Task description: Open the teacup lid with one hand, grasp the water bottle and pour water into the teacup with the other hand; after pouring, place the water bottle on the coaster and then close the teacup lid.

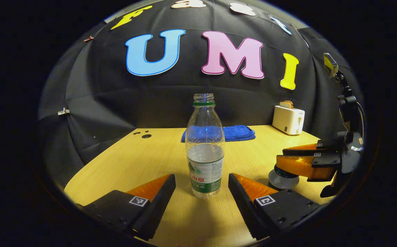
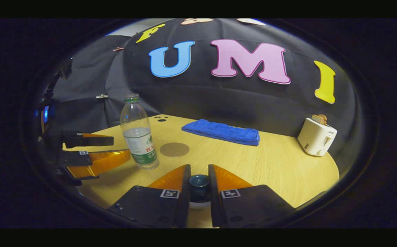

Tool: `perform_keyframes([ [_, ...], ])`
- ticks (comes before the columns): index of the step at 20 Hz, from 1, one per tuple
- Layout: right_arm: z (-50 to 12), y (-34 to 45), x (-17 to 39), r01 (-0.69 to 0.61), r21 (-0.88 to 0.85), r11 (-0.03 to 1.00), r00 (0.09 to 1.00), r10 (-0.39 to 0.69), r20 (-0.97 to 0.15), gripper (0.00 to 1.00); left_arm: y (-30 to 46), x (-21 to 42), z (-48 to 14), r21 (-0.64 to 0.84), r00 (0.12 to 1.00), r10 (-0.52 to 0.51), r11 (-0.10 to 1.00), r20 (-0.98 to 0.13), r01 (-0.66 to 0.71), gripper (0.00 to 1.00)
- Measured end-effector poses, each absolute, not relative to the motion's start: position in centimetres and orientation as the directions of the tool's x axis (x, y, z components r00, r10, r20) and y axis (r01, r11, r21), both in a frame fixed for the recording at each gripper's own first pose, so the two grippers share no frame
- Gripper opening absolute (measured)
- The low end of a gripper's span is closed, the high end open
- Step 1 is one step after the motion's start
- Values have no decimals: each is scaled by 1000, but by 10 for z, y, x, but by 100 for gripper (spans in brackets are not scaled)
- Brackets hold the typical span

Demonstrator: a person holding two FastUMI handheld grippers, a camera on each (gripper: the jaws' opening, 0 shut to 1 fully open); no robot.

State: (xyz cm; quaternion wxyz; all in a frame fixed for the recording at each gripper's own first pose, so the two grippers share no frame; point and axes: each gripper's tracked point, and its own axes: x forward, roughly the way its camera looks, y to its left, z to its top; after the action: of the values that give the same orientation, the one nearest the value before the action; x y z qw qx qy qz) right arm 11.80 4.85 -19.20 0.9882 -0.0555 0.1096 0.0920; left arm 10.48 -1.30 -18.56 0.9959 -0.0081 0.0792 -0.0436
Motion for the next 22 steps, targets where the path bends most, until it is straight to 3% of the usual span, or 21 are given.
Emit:
perform_keyframes([
  [1,-189,46,118,-192,-89,977,960,168,-223,24,-12,108,-189,-16,985,-84,996,-147,83,97],
  [2,-185,44,117,-190,-84,978,961,167,-221,33,-11,115,-190,-16,986,-85,996,-141,83,97],
  [4,-181,36,116,-178,-76,981,963,158,-218,24,-16,134,-186,-12,988,-87,996,-128,86,98],
  [12,-182,-7,102,-111,-94,989,967,86,-238,28,-25,176,-185,34,990,-110,993,-88,113,97],
  [13,-184,-12,101,-103,-97,990,967,77,-241,24,-26,178,-184,32,990,-117,992,-85,120,95],
  [14,-186,-16,99,-94,-97,991,967,68,-245,28,-27,179,-185,34,990,-117,992,-85,120,92],
  [15,-189,-20,97,-86,-90,992,967,61,-248,28,-27,180,-185,30,988,-123,992,-89,127,83],
  [17,-196,-26,94,-71,-71,995,966,51,-255,24,-30,181,-186,33,985,-136,990,-108,140,80],
  [20,-201,-39,89,-49,-66,997,963,29,-266,24,-22,179,-186,171,983,-106,976,-150,132,76],
  [22,-202,-46,85,-35,-62,997,964,17,-266,33,-15,180,-173,321,987,-84,939,-140,125,75],
])
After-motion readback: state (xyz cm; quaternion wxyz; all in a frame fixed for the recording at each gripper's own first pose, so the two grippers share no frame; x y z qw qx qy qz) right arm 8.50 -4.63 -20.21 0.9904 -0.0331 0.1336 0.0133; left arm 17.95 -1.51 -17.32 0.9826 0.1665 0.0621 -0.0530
